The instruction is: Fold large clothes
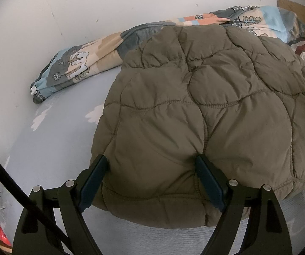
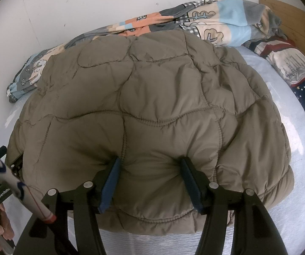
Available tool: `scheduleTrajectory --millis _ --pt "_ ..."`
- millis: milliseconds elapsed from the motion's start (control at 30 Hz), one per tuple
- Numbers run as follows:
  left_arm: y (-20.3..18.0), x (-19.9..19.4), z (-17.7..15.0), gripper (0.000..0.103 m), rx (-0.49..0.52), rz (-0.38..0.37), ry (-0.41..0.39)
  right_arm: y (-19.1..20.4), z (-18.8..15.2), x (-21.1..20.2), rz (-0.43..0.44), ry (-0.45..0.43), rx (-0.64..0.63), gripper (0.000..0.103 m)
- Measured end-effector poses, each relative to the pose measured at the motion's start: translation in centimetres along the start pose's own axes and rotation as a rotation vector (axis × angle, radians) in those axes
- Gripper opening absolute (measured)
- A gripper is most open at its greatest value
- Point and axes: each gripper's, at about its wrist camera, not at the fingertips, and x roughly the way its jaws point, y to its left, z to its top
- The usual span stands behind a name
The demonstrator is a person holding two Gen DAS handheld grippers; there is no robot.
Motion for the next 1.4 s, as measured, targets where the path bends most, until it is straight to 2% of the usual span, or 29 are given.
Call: scheduleTrajectory --millis 333,900,1400 --pt "-0.1 -0.1 0.0 0.085 0.005 -0.001 0.001 -0.1 0.1 -0.1 0.001 0.002 0.002 0.066" --pt "0.0 0.0 0.0 0.085 0.012 -0.003 0.001 -0.4 -0.1 -0.4 0.002 0.013 0.011 0.076" --pt "0.0 -0.5 0.0 0.085 0.022 0.008 -0.013 -0.4 0.3 -1.4 0.000 0.000 0.031 0.078"
